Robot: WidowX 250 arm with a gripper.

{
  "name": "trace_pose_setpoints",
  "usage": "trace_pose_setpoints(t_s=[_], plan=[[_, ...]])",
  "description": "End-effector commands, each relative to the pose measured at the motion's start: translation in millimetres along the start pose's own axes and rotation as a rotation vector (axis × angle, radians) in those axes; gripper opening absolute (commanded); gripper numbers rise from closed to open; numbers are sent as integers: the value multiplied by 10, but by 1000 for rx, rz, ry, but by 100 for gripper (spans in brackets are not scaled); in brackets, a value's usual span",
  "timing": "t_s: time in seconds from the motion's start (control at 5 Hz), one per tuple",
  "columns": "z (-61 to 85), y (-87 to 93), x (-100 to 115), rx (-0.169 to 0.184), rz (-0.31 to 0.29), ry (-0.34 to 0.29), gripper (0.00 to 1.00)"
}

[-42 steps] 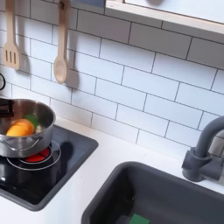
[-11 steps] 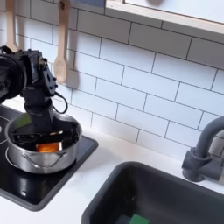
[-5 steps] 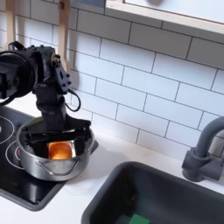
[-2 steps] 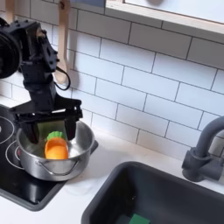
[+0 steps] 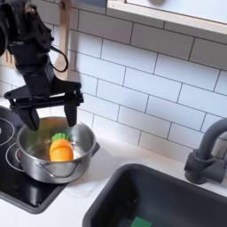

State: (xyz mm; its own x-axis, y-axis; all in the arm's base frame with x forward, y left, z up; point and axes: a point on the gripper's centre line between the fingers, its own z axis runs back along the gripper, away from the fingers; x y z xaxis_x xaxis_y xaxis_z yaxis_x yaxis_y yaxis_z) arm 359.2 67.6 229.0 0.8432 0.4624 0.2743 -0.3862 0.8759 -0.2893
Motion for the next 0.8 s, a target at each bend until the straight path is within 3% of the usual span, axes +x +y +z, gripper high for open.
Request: trace_pose_setpoints(t_s=[0.0, 0.2, 0.4, 0.6], plan=[[202, 17, -192, -3, -28, 22, 100], [181, 155, -170, 28, -48, 40, 100], [284, 302, -198, 15, -54, 30, 100], [290, 411, -276, -6, -67, 42, 100]])
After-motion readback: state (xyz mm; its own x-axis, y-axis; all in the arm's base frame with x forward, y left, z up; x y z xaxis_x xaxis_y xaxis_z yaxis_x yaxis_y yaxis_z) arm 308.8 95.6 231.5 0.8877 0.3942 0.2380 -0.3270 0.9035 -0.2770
